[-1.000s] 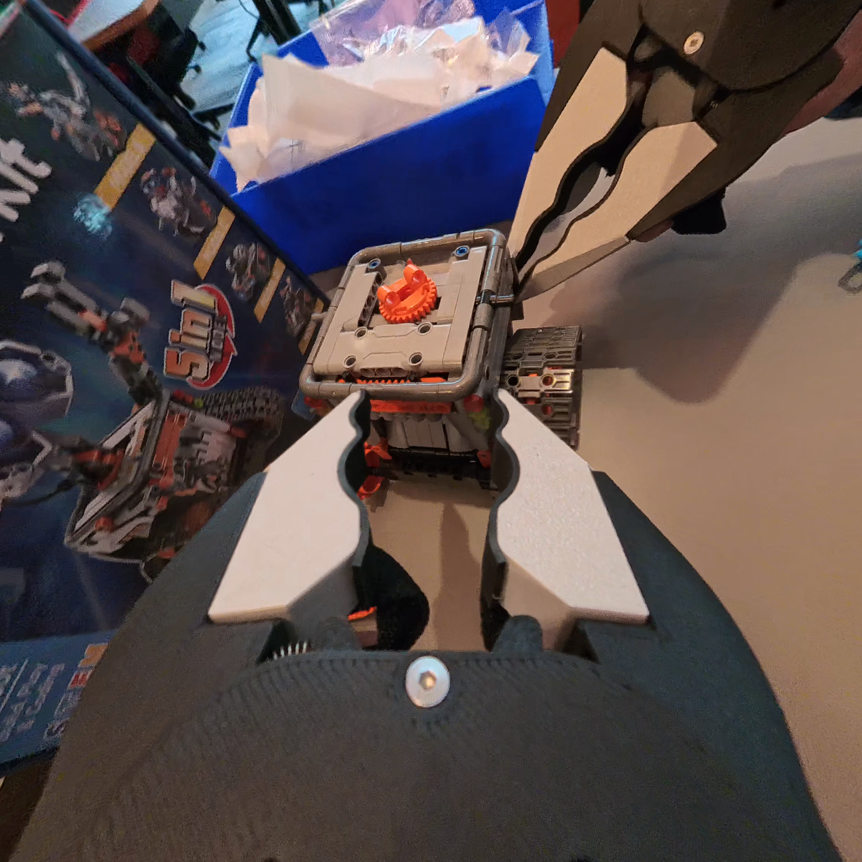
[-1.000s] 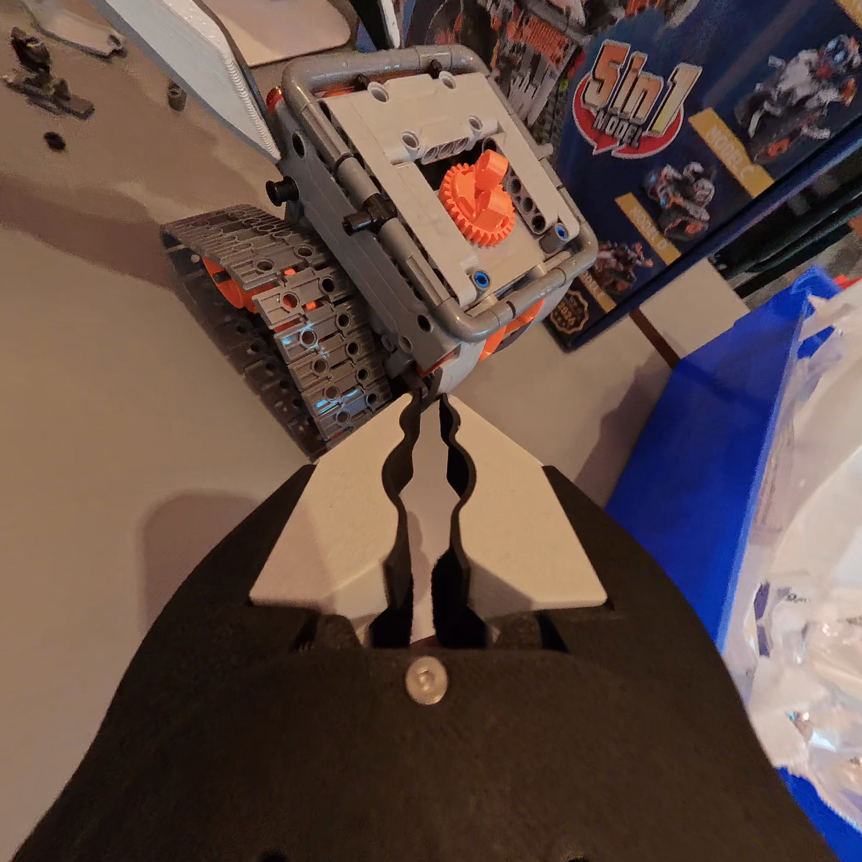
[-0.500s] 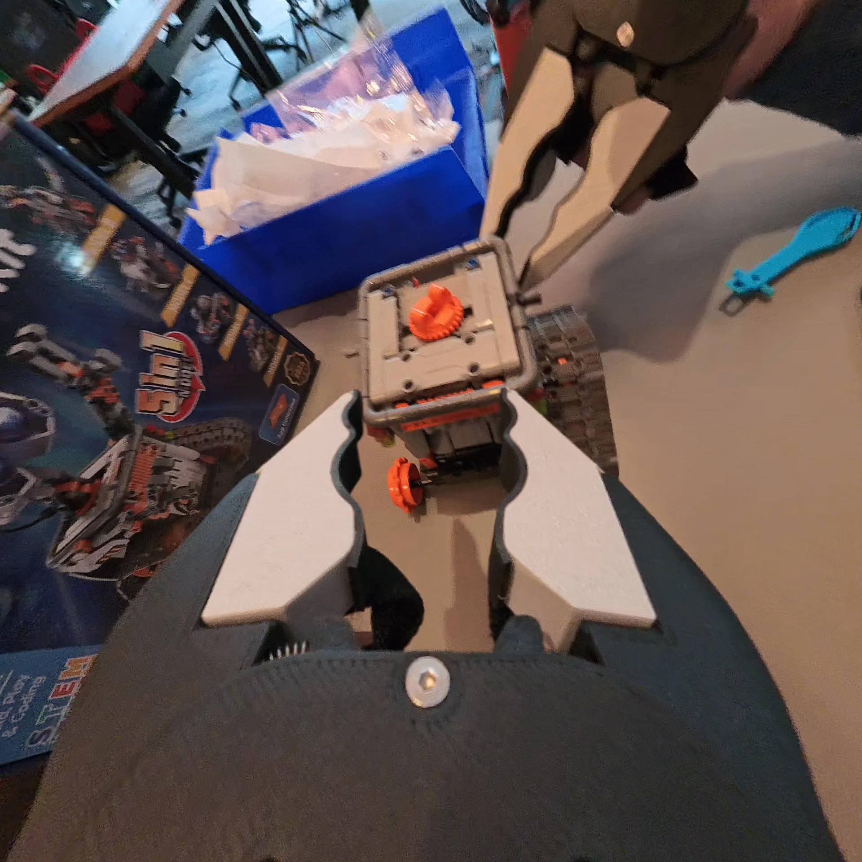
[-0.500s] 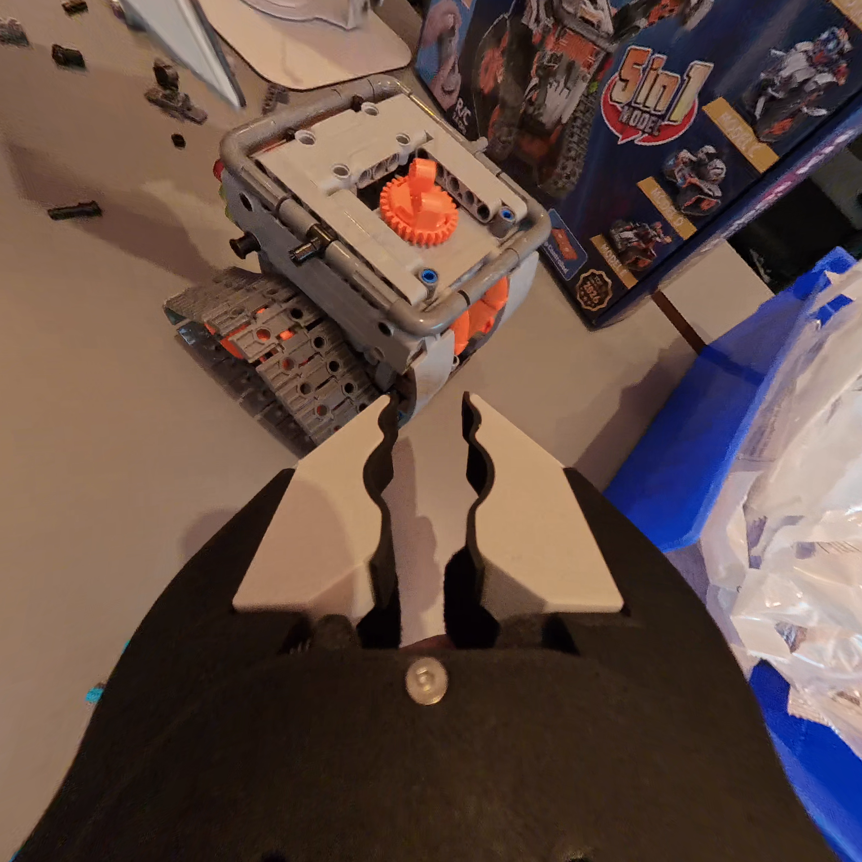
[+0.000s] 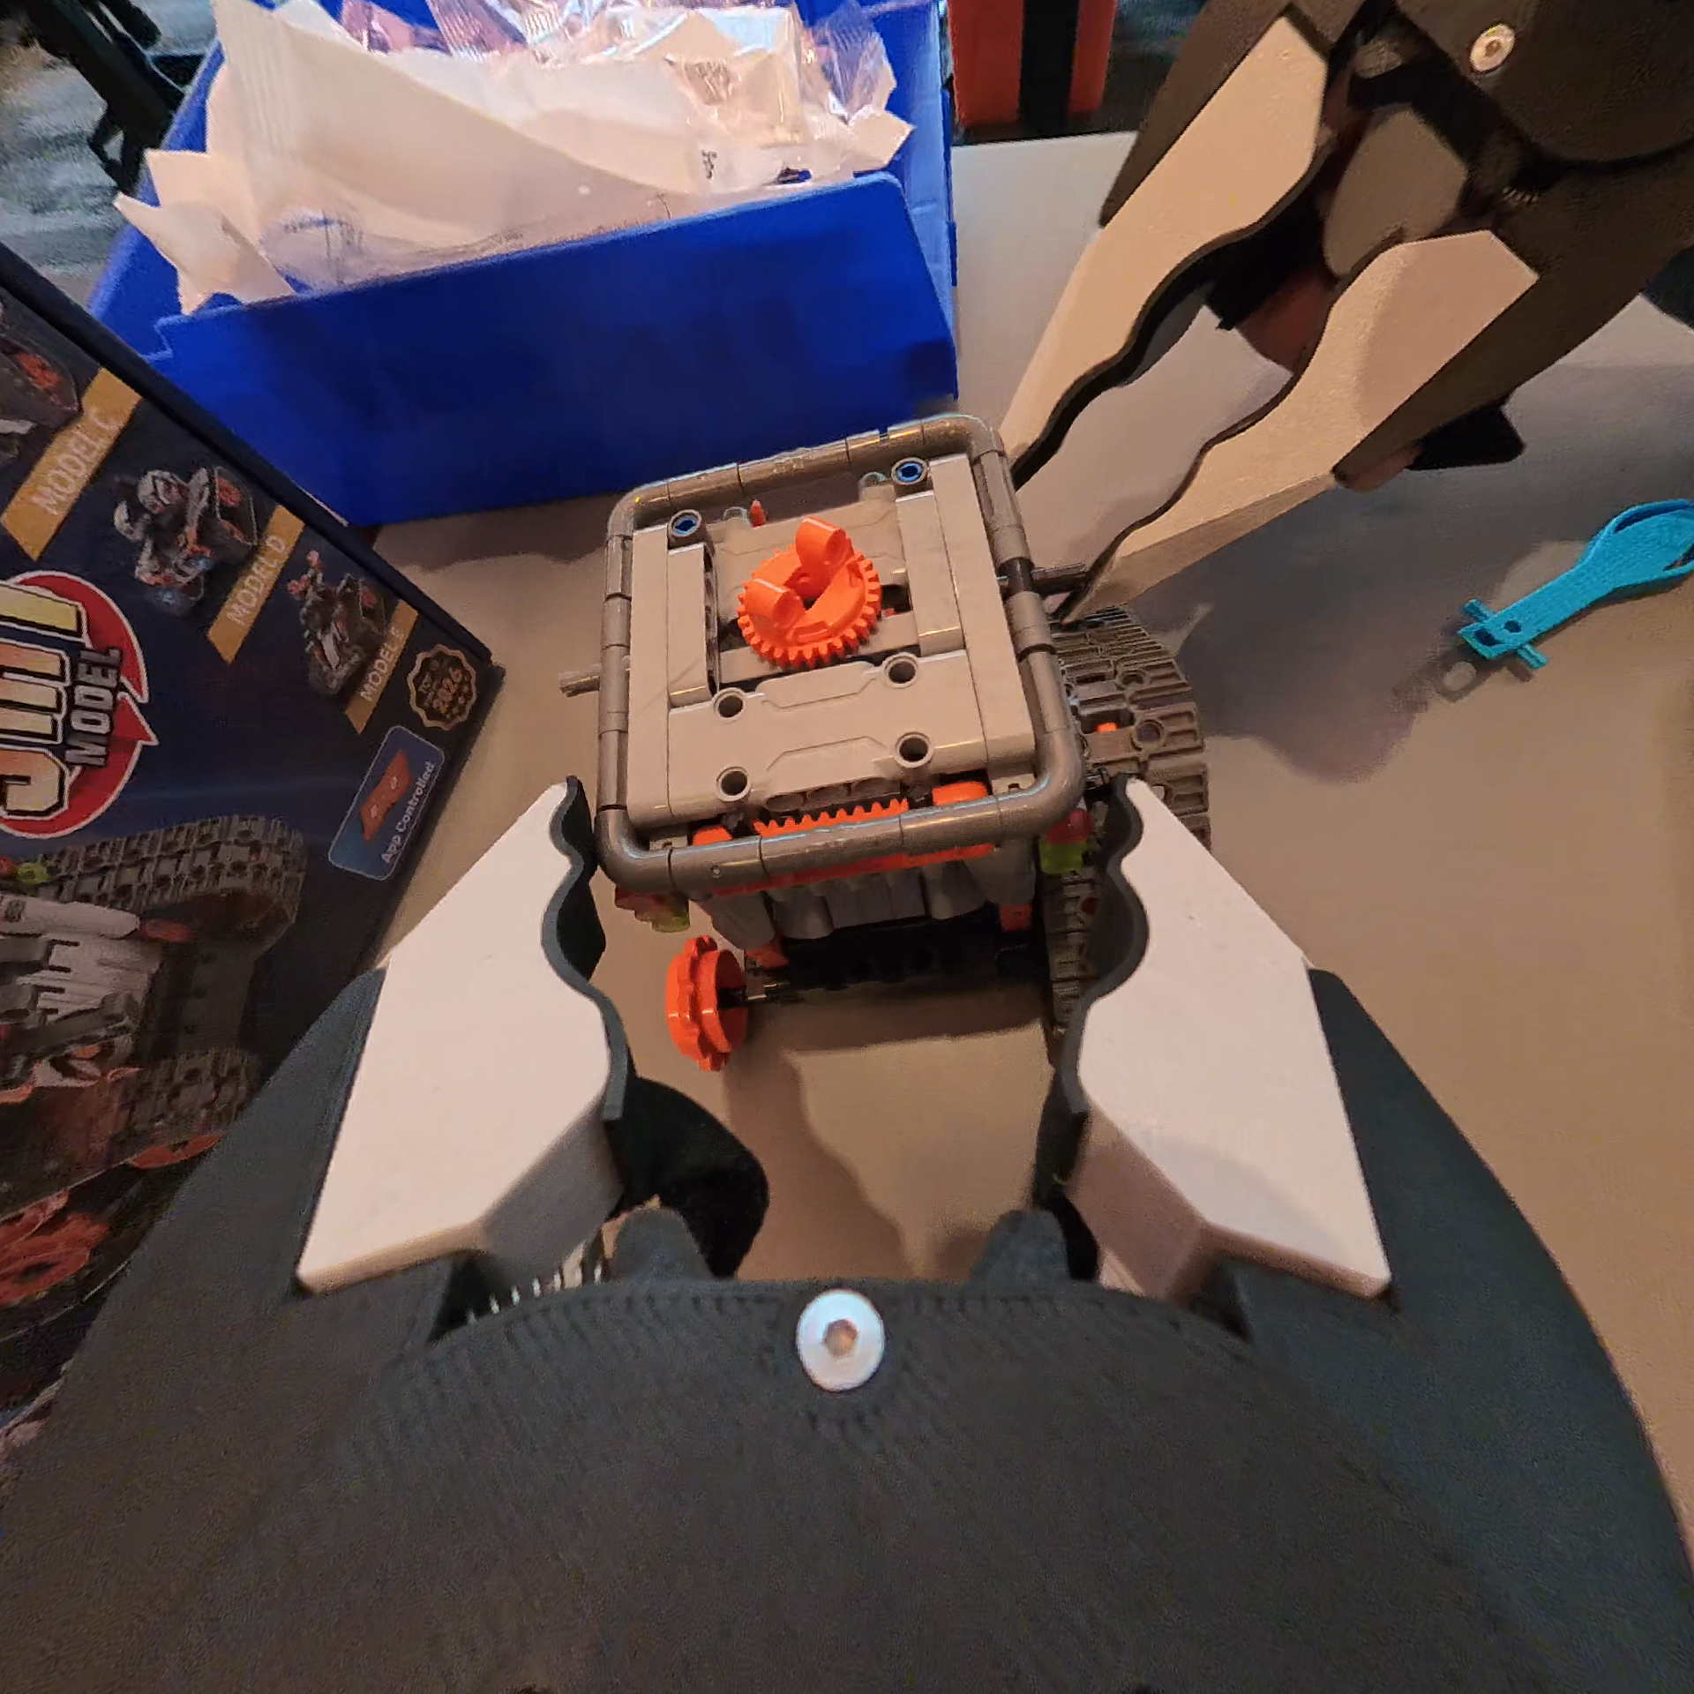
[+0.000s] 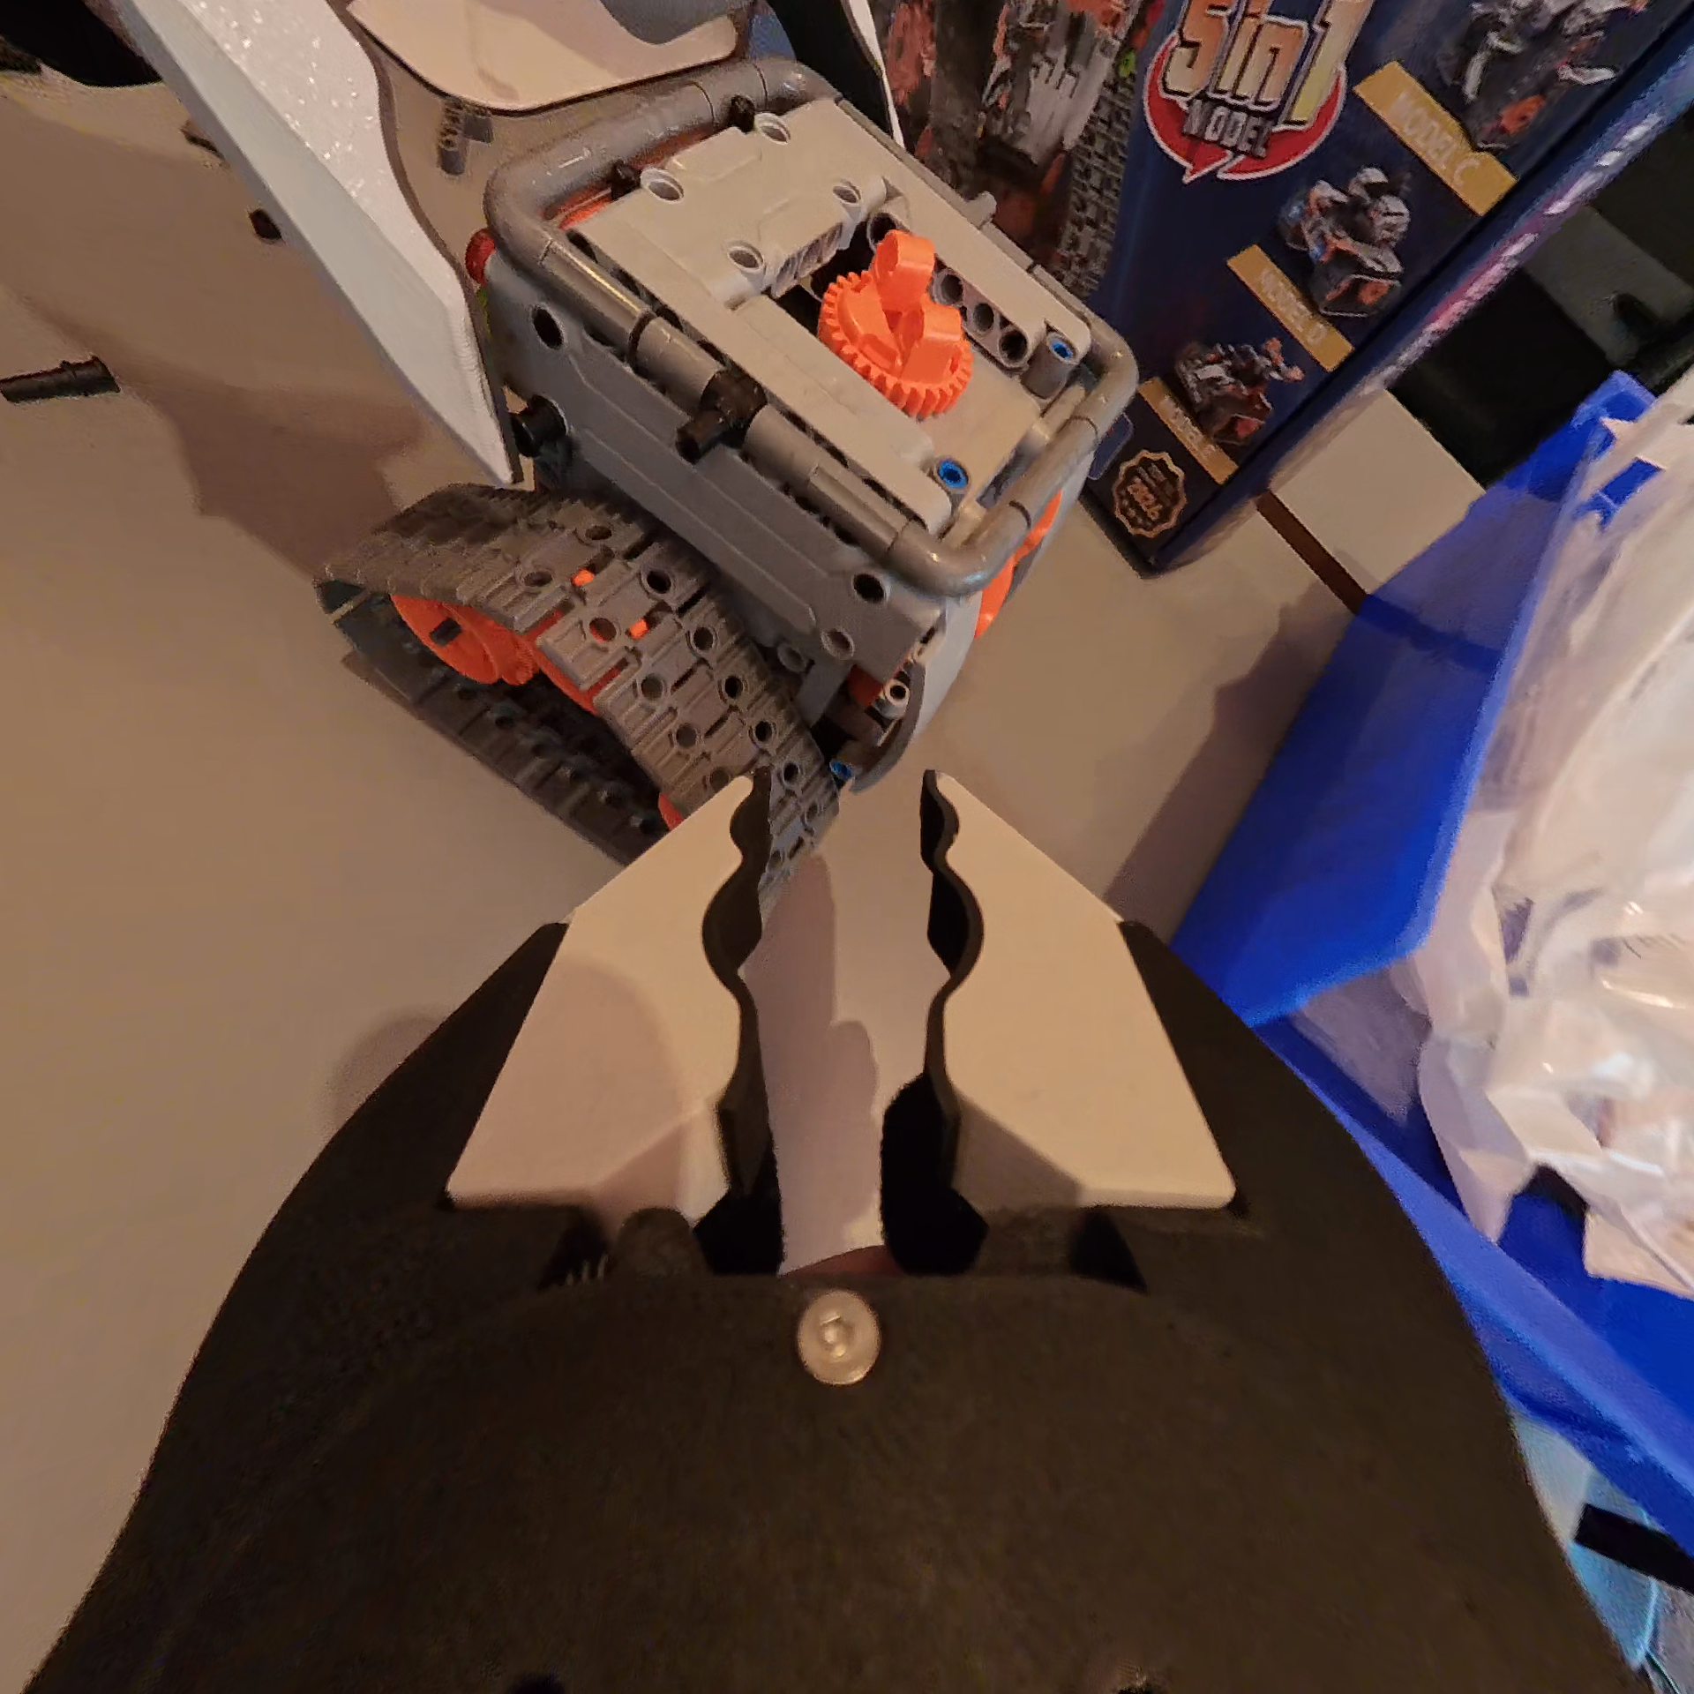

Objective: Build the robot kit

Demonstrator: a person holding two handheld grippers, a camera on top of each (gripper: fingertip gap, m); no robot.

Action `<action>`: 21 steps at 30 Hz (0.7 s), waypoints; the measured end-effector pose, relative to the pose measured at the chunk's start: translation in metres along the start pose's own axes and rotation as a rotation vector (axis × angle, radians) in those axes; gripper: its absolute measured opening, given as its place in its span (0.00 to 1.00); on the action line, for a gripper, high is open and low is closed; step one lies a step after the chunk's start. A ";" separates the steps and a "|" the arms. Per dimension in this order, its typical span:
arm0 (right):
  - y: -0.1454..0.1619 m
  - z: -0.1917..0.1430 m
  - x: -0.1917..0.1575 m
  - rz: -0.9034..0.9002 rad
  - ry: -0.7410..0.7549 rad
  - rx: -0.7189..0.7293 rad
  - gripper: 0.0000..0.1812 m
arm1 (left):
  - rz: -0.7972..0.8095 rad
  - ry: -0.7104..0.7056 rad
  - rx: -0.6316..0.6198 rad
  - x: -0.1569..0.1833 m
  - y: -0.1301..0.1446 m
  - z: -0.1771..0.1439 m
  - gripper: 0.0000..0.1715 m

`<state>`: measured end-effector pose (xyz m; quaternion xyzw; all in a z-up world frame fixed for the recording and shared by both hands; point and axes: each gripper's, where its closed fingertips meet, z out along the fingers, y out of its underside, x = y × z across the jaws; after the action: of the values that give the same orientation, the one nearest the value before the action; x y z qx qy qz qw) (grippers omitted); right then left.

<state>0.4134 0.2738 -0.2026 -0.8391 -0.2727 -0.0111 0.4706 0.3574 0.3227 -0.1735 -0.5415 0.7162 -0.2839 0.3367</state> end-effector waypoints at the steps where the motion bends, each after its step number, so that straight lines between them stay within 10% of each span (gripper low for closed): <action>1: 0.003 -0.005 0.001 0.002 0.018 -0.004 0.16 | 0.000 -0.003 0.006 0.000 0.000 0.000 0.63; 21: -0.001 0.003 -0.014 -0.213 0.120 0.007 0.01 | -0.085 0.034 0.063 -0.008 -0.003 -0.005 0.58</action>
<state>0.4004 0.2701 -0.2071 -0.8014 -0.3317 -0.1104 0.4853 0.3567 0.3299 -0.1669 -0.5557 0.6888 -0.3297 0.3288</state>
